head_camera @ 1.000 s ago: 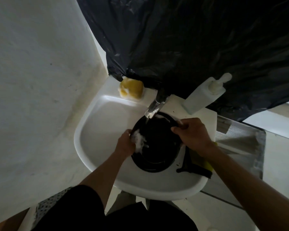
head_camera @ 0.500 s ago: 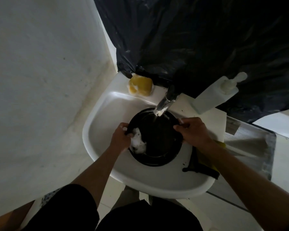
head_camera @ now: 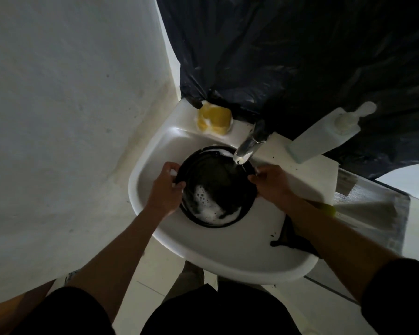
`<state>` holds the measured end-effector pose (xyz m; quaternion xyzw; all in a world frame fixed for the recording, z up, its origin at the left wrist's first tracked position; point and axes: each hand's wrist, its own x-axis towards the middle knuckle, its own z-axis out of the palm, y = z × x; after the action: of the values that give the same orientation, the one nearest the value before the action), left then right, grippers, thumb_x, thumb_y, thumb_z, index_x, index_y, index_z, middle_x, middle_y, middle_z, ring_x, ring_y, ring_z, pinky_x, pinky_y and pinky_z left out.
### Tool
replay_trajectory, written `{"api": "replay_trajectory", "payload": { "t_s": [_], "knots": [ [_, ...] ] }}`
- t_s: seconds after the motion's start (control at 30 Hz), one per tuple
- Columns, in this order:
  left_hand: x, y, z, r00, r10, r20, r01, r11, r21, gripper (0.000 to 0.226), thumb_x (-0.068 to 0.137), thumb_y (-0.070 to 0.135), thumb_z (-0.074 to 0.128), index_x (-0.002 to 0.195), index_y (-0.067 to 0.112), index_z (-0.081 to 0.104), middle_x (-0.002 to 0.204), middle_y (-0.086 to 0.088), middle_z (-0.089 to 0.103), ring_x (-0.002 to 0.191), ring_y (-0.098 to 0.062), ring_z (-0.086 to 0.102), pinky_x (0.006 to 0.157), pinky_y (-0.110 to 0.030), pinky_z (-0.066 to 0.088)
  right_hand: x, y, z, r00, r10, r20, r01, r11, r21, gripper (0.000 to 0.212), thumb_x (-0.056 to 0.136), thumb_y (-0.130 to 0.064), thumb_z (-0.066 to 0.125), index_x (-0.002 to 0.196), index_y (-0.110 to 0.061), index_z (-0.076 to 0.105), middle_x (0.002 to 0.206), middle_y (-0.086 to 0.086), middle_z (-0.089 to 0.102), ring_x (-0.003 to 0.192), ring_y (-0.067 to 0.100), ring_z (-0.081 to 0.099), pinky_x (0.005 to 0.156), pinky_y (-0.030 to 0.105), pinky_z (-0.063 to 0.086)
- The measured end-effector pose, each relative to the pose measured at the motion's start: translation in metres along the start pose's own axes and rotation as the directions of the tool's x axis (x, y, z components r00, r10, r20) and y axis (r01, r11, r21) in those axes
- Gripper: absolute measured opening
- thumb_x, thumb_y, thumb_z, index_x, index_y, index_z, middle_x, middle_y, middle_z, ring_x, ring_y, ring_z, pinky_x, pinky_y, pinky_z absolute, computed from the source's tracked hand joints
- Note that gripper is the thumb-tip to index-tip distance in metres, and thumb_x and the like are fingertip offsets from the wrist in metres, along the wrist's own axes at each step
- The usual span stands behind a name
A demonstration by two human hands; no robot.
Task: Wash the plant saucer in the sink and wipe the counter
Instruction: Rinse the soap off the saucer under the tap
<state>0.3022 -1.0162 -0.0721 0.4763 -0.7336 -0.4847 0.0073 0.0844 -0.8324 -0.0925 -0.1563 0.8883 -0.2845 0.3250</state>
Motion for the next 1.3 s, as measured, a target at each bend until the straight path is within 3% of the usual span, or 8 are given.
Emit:
{"api": "replay_trajectory", "payload": {
  "t_s": [0.13,0.23,0.4,0.6,0.8,0.93,1.1,1.3],
  "knots": [
    [-0.005,-0.002,-0.011,1.0,0.026,-0.005,-0.026,1.0,-0.016,0.033,0.095,0.004,0.061,0.114,0.026,0.047,0.09,-0.003,0.065,0.076,-0.022,0.063,0.066,-0.032,0.049,0.003,-0.018,0.007,0.998,-0.031,0.045,0.034,0.997,-0.067,0.02,0.089,-0.021,0.07,0.083,-0.001,0.071,0.095,0.018,0.071,0.091,0.035,0.069,0.083,0.045,0.057],
    [-0.013,0.004,-0.018,1.0,0.022,0.009,-0.022,0.998,-0.056,0.038,0.095,0.008,0.063,0.115,0.037,0.047,0.104,-0.005,0.071,0.092,-0.026,0.071,0.072,-0.051,0.062,0.008,-0.022,0.014,0.998,-0.029,0.047,0.035,0.993,-0.115,0.02,0.089,-0.02,0.072,0.092,-0.001,0.072,0.112,0.018,0.07,0.107,0.033,0.065,0.094,0.039,0.052],
    [-0.027,0.021,-0.026,0.999,0.019,-0.028,-0.021,0.996,-0.087,0.038,0.095,0.012,0.067,0.124,0.034,0.055,0.103,0.003,0.073,0.092,-0.014,0.071,0.073,-0.049,0.064,0.014,-0.024,0.023,0.998,0.002,0.055,0.005,0.991,-0.131,0.022,0.082,-0.016,0.07,0.066,-0.003,0.063,0.073,0.013,0.065,0.071,0.024,0.065,0.066,0.043,0.058],
    [-0.031,0.039,-0.035,0.999,-0.028,-0.038,0.024,0.995,-0.094,0.039,0.093,0.013,0.072,0.128,0.028,0.063,0.101,0.0,0.078,0.086,-0.017,0.077,0.074,-0.048,0.065,0.014,-0.029,0.031,0.995,0.041,0.095,-0.022,0.982,-0.189,0.036,0.09,-0.019,0.064,0.056,-0.016,0.052,0.074,0.008,0.063,0.076,0.024,0.064,0.067,0.028,0.043],
    [-0.033,0.048,-0.036,0.994,-0.109,0.005,0.108,0.977,-0.182,0.041,0.092,0.009,0.071,0.13,0.026,0.066,0.091,-0.003,0.08,0.069,-0.026,0.078,0.059,-0.049,0.065,0.009,-0.036,0.034,0.991,0.032,0.127,-0.006,0.98,-0.2,0.021,0.093,-0.007,0.054,0.105,0.0,0.07,0.117,0.023,0.068,0.114,0.041,0.062,0.086,0.033,0.047],
    [-0.038,0.06,-0.036,0.988,-0.148,0.047,0.154,0.958,-0.241,0.043,0.094,0.004,0.069,0.134,0.02,0.065,0.09,-0.005,0.079,0.067,-0.028,0.078,0.059,-0.051,0.065,0.009,-0.039,0.04,0.977,-0.008,0.213,0.068,0.959,-0.276,0.05,0.095,-0.005,0.054,0.144,0.0,0.044,0.146,0.023,0.048,0.135,0.038,0.046,0.106,0.031,0.036],
    [-0.039,0.065,-0.038,0.981,-0.182,0.066,0.193,0.95,-0.246,0.043,0.094,-0.001,0.067,0.134,0.013,0.067,0.081,0.0,0.074,0.063,-0.025,0.077,0.057,-0.046,0.065,0.007,-0.045,0.045,0.958,-0.03,0.286,0.124,0.941,-0.316,0.044,0.097,-0.006,0.05,0.14,0.002,0.047,0.139,0.026,0.052,0.126,0.039,0.053,0.099,0.033,0.042],
    [-0.033,0.051,-0.032,0.96,-0.264,0.091,0.279,0.924,-0.262,0.036,0.094,-0.003,0.064,0.127,0.009,0.072,0.075,-0.013,0.076,0.061,-0.029,0.075,0.058,-0.043,0.064,0.011,-0.049,0.044,0.938,-0.092,0.333,0.221,0.901,-0.374,0.042,0.093,-0.007,0.05,0.134,-0.004,0.053,0.13,0.024,0.058,0.116,0.04,0.058,0.092,0.036,0.047]
  ]
}}
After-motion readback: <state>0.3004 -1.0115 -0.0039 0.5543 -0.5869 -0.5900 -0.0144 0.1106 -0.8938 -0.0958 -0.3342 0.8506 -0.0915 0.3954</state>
